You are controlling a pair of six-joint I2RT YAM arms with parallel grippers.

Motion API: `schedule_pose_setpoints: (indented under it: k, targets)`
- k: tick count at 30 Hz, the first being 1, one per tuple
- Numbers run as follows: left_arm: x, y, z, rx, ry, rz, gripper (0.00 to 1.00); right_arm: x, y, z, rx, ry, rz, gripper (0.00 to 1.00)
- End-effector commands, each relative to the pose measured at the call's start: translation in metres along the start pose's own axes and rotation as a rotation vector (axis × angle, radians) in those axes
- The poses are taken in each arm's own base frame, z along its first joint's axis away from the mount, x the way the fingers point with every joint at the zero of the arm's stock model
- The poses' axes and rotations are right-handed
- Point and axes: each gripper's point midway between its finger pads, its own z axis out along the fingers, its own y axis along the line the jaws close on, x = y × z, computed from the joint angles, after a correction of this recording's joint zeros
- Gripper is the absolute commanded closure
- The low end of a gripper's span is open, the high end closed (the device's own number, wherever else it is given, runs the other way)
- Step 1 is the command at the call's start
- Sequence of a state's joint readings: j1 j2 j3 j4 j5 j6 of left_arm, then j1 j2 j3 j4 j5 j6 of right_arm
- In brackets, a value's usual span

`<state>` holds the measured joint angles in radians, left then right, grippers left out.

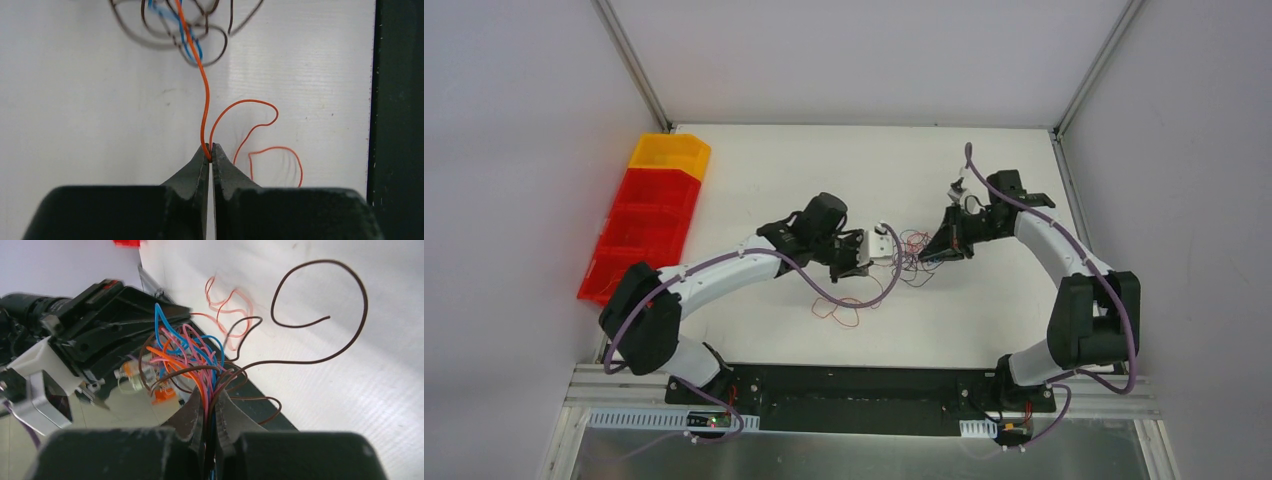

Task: Untangle the cables

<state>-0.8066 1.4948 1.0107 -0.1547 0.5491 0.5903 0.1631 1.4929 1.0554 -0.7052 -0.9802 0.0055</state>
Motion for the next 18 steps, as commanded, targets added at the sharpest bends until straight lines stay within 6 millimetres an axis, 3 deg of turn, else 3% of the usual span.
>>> schedule_pose_setpoints:
  k: [1, 5, 10, 13, 18]
  targets:
    - [-0.003, 0.018, -0.065, -0.101, -0.008, -0.068, 1.0, -0.027, -0.012, -0.043, 0.061, -0.146, -0.022, 1.0]
    - [0.012, 0.04, -0.124, -0.233, 0.005, -0.166, 1.0, -0.047, -0.045, -0.084, 0.166, -0.266, 0.021, 1.0]
    - [0.032, 0.047, -0.176, -0.338, 0.027, -0.242, 1.0, -0.057, -0.065, -0.111, 0.256, -0.344, 0.041, 1.0]
    - [0.044, 0.031, -0.179, -0.312, 0.057, -0.265, 1.0, -0.057, -0.066, -0.115, 0.269, -0.347, 0.045, 1.0]
    - [0.07, 0.008, -0.168, -0.249, 0.112, -0.349, 1.0, -0.055, -0.064, -0.115, 0.264, -0.335, 0.05, 1.0]
